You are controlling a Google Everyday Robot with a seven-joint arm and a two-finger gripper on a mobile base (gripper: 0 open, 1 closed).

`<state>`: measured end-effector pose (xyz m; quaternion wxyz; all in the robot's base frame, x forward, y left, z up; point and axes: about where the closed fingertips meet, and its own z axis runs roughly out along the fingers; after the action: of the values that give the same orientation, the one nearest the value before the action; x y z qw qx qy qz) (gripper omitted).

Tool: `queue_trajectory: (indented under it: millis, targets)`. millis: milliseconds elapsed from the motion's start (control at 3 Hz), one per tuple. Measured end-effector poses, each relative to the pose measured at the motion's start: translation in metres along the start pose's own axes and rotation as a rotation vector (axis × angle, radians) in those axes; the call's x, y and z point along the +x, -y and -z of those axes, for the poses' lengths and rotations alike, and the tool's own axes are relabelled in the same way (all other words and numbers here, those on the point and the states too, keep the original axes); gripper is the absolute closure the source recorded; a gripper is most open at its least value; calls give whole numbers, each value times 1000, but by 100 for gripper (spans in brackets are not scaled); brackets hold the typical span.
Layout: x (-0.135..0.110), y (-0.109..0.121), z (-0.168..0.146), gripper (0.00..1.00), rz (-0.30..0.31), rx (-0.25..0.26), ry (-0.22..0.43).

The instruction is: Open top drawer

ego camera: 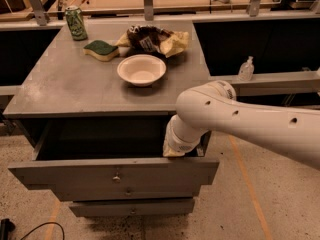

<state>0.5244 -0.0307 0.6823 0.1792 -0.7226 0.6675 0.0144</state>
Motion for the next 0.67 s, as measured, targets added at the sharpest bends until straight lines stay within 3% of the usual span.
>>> queue_trajectory:
  millis: [667]
  targets:
    - [0, 4, -26, 100, 27, 9, -11]
